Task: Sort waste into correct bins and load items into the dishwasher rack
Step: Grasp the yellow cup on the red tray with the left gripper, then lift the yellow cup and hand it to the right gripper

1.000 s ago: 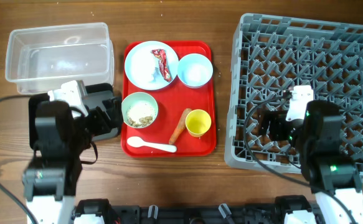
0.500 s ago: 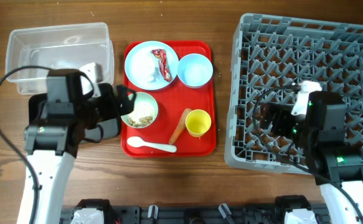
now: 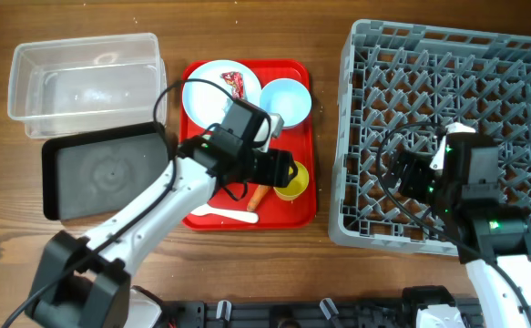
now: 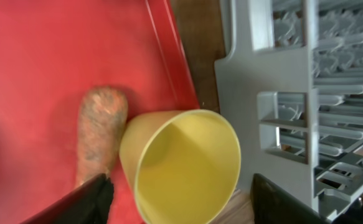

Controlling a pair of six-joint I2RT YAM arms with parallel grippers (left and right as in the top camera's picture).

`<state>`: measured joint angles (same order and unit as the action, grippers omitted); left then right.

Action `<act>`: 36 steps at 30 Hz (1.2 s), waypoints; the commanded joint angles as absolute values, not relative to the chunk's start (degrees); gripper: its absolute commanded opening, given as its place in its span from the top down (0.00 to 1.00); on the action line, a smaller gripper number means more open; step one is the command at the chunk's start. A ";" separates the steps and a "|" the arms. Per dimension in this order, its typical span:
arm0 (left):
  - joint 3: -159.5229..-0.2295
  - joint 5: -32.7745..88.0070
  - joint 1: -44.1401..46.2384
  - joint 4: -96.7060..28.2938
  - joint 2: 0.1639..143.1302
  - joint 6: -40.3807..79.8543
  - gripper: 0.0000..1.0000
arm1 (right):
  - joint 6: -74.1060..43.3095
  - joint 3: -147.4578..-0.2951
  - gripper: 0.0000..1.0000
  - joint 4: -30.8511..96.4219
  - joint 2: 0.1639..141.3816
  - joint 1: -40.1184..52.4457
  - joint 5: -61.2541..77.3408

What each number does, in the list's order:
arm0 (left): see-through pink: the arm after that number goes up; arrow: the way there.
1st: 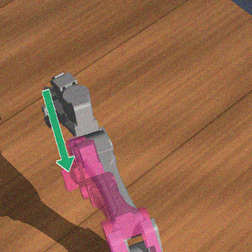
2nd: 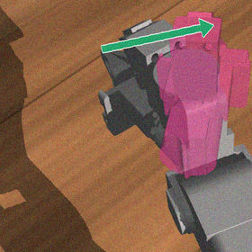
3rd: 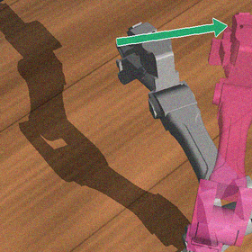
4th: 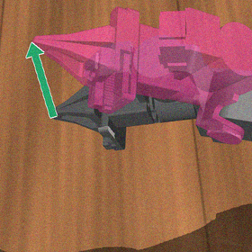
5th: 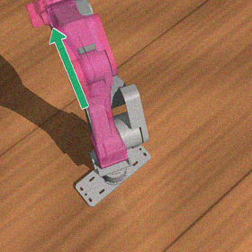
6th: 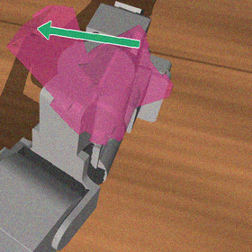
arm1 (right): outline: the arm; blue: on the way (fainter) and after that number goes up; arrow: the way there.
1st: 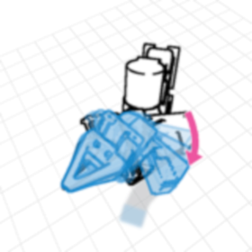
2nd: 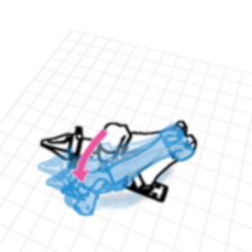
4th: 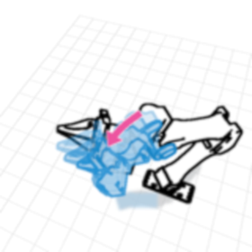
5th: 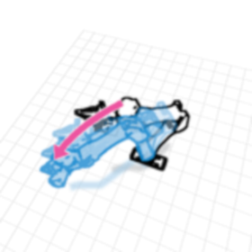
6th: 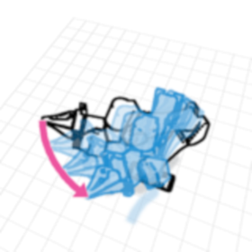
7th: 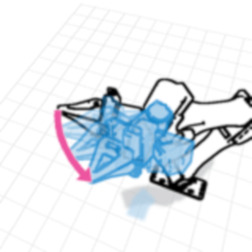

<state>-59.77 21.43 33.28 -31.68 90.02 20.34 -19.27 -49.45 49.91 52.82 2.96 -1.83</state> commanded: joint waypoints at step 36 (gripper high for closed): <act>-62.22 70.50 15.03 1.54 91.61 53.32 0.96 | -1.58 -50.74 0.00 19.27 62.85 3.16 54.46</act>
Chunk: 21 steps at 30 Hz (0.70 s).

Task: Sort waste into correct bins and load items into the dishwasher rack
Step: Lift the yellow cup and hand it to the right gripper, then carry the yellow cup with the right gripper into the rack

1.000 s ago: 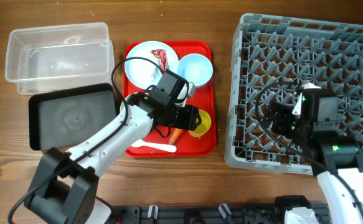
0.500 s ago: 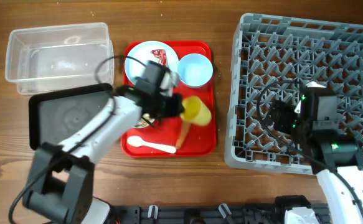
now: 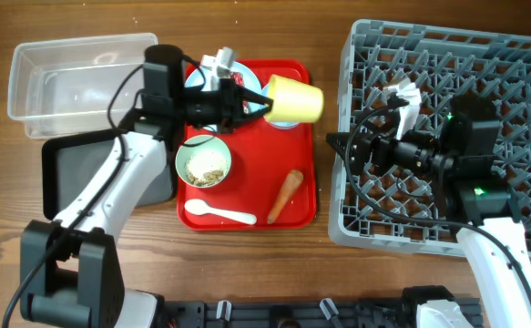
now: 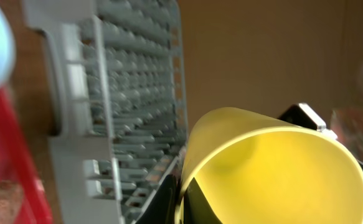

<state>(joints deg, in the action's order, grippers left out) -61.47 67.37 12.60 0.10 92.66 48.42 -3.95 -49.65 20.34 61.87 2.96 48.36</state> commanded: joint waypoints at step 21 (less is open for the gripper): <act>-62.22 70.46 22.17 6.70 91.61 57.74 0.96 | -1.69 -50.74 0.40 12.49 65.17 3.16 65.89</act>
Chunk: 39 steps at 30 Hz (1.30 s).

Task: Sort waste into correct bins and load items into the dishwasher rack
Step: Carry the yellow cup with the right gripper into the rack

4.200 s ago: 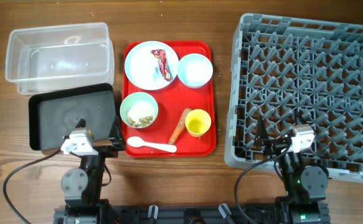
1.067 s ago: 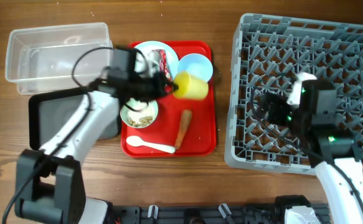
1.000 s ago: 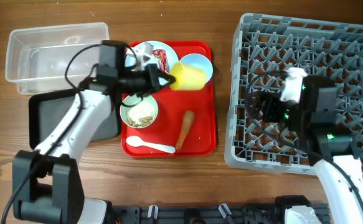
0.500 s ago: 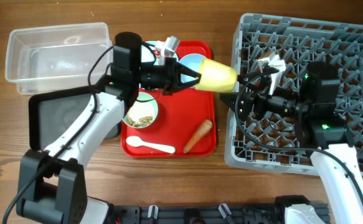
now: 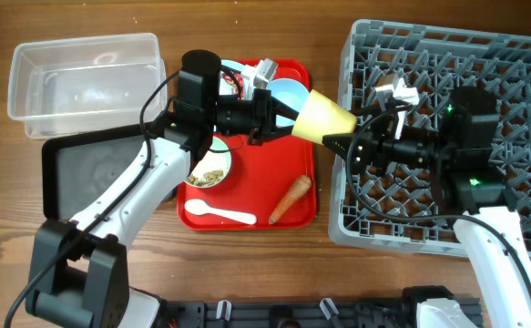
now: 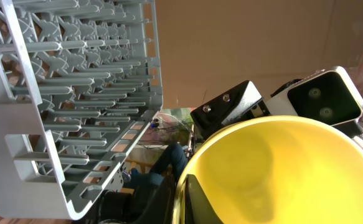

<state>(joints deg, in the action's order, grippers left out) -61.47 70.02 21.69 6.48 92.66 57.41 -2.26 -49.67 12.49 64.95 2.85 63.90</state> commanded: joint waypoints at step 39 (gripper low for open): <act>-62.22 16.40 1.48 -48.64 72.93 19.70 0.23 | -15.59 -69.36 0.53 54.87 82.83 -33.65 -4.75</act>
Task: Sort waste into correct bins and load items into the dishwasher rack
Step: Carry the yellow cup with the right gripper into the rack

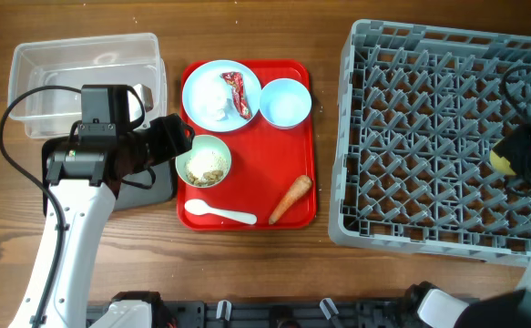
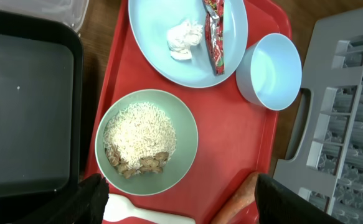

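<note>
My left gripper hangs open over the left part of the red tray, its fingers straddling the green bowl of rice. On the tray also lie a white spoon, a carrot, a pale blue bowl and a blue plate with a wrapper and a crumpled tissue. At the far right my right gripper holds the yellow cup over the grey dishwasher rack.
A clear plastic bin stands at the back left. A black bin sits in front of it, partly under my left arm. The rack's handle lies just right of the tray.
My left gripper has let go of the yellow cup and now hangs open over the tray by the green bowl. The cup is now at my right gripper, at the rack's far right side.
The yellow cup first lay on the tray by the carrot, between my open left fingers. Then my left gripper held it lifted over the tray's back. Then it was at the rack's left edge, meeting my right gripper. Now the right gripper has it.
</note>
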Controlling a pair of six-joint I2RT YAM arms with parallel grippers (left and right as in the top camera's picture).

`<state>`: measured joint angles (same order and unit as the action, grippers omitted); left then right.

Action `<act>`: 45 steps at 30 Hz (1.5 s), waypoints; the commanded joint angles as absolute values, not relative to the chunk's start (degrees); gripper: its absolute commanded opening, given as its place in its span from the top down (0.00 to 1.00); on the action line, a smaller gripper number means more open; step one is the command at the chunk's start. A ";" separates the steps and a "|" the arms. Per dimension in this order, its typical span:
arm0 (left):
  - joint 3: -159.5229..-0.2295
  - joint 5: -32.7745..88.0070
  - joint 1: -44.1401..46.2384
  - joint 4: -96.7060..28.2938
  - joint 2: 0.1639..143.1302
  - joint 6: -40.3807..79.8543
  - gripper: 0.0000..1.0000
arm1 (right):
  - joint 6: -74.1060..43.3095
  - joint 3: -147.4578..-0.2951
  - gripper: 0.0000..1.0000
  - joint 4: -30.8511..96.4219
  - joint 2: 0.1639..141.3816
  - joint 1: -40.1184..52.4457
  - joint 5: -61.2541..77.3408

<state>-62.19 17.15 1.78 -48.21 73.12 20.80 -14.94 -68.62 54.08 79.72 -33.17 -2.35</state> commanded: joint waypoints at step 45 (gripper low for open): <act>-62.11 13.80 1.48 -50.39 74.41 19.70 0.07 | -10.33 -86.00 0.31 39.86 96.27 18.37 7.07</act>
<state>-62.19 14.76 1.78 -50.39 74.04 20.40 -8.25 -81.91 39.99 90.96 17.15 12.91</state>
